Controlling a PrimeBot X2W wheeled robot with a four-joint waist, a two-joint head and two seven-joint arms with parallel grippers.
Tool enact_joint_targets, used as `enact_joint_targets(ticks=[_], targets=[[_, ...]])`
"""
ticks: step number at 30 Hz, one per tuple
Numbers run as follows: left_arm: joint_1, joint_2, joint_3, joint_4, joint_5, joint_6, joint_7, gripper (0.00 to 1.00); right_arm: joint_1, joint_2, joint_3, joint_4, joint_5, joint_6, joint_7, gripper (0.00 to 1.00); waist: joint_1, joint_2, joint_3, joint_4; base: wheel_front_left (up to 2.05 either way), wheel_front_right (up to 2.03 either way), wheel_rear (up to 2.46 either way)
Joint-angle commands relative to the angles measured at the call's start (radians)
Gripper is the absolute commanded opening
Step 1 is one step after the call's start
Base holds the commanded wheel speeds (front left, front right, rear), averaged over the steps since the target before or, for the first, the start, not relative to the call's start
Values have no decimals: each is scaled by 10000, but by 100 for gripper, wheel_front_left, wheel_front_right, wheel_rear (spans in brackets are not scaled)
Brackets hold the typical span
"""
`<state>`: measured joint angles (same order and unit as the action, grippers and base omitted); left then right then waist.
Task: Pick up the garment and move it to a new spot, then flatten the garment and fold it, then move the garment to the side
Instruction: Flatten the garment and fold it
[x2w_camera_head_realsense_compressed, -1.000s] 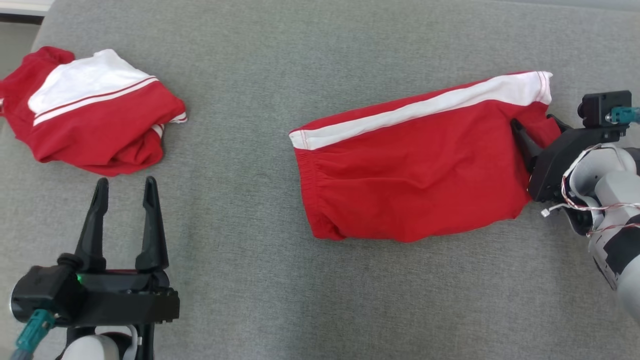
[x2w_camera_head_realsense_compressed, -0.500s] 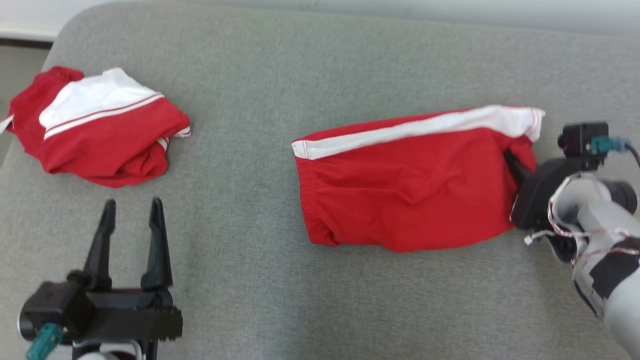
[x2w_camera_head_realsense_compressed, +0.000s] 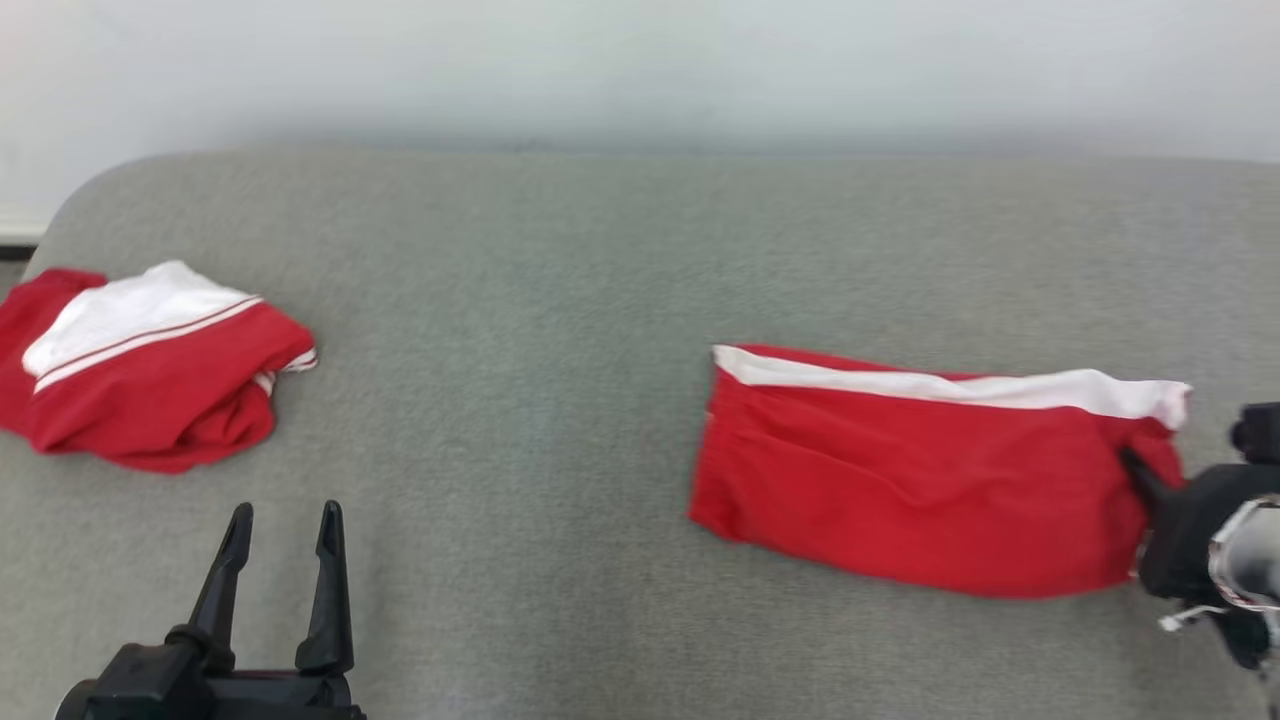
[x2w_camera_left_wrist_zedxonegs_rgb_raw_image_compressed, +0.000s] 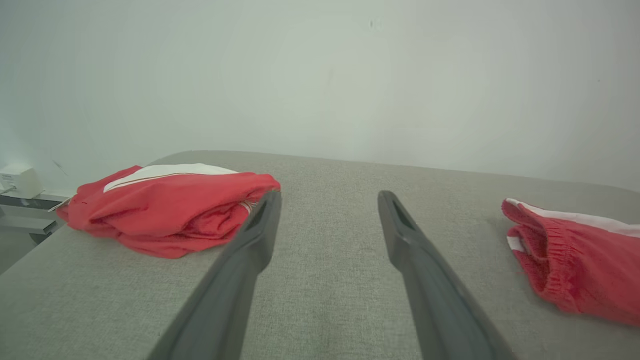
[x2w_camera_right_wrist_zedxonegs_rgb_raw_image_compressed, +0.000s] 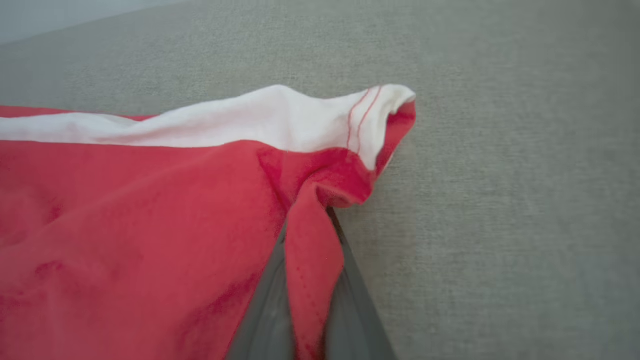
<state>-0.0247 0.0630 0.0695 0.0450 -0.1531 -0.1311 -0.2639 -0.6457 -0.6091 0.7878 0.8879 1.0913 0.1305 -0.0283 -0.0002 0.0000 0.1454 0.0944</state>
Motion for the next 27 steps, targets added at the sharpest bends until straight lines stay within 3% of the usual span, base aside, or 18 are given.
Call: enact_joint_targets(ticks=[1,5,12,27], targets=[[141,64,-1,-25,62,15,-5,100,107,-214,3,20,97,8,-88,0,2,0,-413,-440,0,0,0],[130,73,-41,-74,57,15,-5,100,54,-541,-159,301,190,8,-157,0,2,0,-369,-496,0,0,0],[128,33,-64,-31,2,14,-5,100,-178,-281,-86,409,167,8,-266,0,2,0,-453,-513,0,0,0],[459,-77,139,-30,-114,13,-5,100,-215,752,432,-2082,481,8,-214,0,2,0,-808,-884,0,0,0]])
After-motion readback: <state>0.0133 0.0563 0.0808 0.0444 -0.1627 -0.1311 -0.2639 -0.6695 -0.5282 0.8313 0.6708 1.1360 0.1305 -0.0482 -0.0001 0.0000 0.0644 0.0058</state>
